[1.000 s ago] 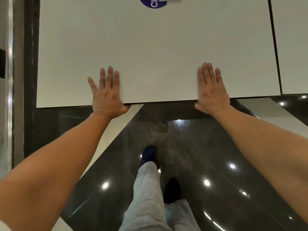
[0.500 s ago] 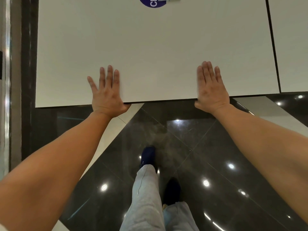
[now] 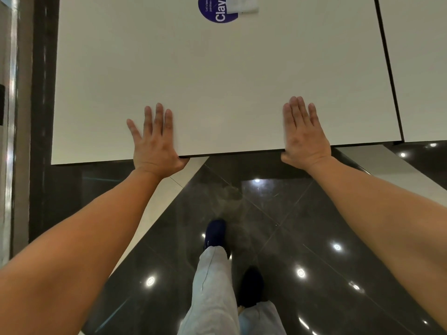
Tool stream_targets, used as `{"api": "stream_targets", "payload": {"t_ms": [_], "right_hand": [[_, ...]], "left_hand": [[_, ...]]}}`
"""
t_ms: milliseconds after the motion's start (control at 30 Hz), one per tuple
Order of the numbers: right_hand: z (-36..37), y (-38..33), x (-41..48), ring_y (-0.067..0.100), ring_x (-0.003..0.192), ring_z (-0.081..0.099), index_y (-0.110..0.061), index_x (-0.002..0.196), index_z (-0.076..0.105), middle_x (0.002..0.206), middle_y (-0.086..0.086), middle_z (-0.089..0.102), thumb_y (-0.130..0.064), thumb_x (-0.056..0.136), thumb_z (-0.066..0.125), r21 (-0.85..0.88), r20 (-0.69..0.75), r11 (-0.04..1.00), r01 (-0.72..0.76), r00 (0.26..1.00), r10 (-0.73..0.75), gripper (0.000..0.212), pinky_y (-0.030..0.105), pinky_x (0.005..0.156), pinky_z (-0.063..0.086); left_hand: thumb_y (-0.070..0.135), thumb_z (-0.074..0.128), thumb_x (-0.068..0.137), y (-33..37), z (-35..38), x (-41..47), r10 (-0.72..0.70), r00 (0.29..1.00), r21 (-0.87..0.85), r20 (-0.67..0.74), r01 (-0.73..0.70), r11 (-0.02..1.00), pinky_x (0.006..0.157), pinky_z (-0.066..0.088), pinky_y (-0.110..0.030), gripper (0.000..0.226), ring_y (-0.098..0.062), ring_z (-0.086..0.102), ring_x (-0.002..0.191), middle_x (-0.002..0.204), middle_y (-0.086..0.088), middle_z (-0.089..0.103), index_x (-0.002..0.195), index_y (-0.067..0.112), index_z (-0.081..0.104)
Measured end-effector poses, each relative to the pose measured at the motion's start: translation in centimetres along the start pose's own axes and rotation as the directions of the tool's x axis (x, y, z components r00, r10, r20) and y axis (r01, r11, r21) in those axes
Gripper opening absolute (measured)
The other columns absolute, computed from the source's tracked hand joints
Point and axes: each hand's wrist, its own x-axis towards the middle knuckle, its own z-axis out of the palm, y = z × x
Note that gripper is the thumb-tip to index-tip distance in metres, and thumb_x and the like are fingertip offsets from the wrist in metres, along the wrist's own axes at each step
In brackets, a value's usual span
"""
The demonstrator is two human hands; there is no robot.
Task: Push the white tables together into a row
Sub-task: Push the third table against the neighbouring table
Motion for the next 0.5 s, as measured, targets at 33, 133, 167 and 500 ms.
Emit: {"api": "stream_targets", "payload": {"t_ms": [33, 133, 167, 500], "right_hand": [[0.1, 0.0, 0.0, 0.039, 0.151, -0.009, 0.006, 0.152, -0.006, 0.162, 0.028, -0.006, -0.023, 0.075, 0.067, 0.000, -0.001, 1.000, -0.002, 1.000, 0.002, 0.110, 0.054, 0.122, -0.002], [0.3, -0.1, 0.1, 0.038, 0.151, -0.010, 0.005, 0.152, -0.008, 0.162, 0.027, -0.006, -0.022, 0.075, 0.066, -0.005, -0.010, 1.000, -0.011, 1.000, 0.011, 0.111, 0.052, 0.122, -0.004], [0.3, -0.2, 0.0, 0.037, 0.151, -0.011, 0.004, 0.152, -0.010, 0.162, 0.027, -0.007, -0.023, 0.075, 0.067, -0.008, -0.001, 1.000, -0.017, 1.000, 0.017, 0.112, 0.051, 0.122, -0.004], [-3.0, -2.8, -3.1, 0.033, 0.151, -0.014, -0.005, 0.150, -0.024, 0.163, 0.020, -0.014, -0.028, 0.086, 0.060, -0.005, 0.170, 0.991, -0.130, 0.977, 0.129, 0.109, 0.050, 0.122, -0.002]], "left_hand": [[0.083, 0.031, 0.073, 0.0, 0.0, -0.1, -0.001, 1.000, 0.002, 0.000, 0.001, 1.000, 0.113, -0.001, -0.073, 0.117, -0.037, -0.010, 0.151, 0.166, -0.014, -0.007, 0.156, 0.010, -0.007], [0.083, 0.028, 0.074, -0.1, 0.1, -0.1, 0.002, 1.000, 0.003, 0.006, -0.002, 1.000, 0.113, -0.001, -0.073, 0.116, -0.037, -0.012, 0.151, 0.166, -0.014, -0.009, 0.156, 0.010, -0.010], [0.084, 0.027, 0.075, -0.1, 0.0, -0.1, 0.000, 1.000, 0.005, 0.019, 0.000, 1.000, 0.113, -0.001, -0.073, 0.116, -0.037, -0.014, 0.151, 0.166, -0.014, -0.011, 0.156, 0.010, -0.012], [0.075, 0.050, 0.080, 0.4, -3.4, -1.6, -0.002, 0.971, 0.014, 0.240, -0.001, 1.000, 0.113, -0.008, -0.070, 0.122, -0.035, -0.033, 0.144, 0.159, -0.013, -0.033, 0.150, 0.012, -0.028]]}}
